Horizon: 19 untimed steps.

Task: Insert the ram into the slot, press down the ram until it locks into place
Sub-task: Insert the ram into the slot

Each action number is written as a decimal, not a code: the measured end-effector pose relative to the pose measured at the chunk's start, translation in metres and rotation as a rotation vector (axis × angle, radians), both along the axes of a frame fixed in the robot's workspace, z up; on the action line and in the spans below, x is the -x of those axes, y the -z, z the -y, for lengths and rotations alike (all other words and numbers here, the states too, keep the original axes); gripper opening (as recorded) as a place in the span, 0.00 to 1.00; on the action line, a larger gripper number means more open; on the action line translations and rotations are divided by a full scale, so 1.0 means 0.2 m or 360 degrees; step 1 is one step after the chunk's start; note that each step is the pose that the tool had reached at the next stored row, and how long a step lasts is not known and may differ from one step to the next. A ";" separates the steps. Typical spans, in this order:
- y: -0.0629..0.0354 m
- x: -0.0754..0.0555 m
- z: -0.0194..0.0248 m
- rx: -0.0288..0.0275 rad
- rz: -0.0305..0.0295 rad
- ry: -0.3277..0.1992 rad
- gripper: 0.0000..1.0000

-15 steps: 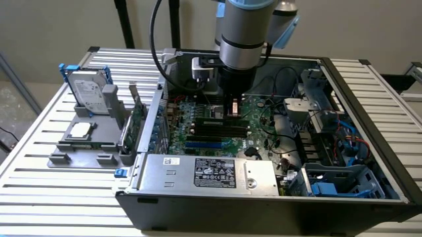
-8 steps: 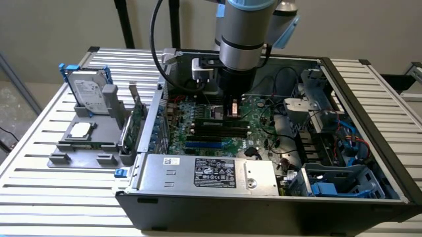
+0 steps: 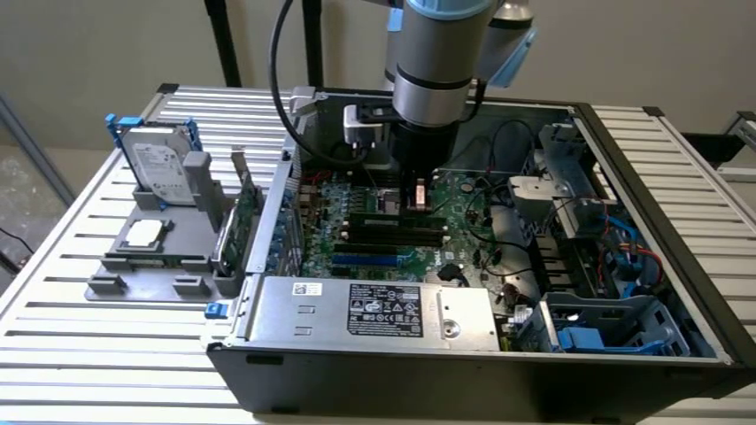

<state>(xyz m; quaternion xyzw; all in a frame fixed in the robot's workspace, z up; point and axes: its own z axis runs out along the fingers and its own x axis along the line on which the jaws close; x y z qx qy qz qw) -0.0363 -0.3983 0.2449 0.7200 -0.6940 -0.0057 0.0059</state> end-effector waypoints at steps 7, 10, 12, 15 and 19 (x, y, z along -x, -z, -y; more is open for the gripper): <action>0.010 0.00 -0.004 0.00005 0.00015 -0.0008 0.14; 0.017 0.00 -0.005 0.00013 0.00025 -0.0010 0.14; 0.023 0.00 -0.005 0.00023 0.00025 -0.0010 0.14; 0.032 0.00 -0.006 0.00032 0.00025 -0.0010 0.14; 0.040 0.00 -0.010 0.00050 0.00025 -0.0010 0.14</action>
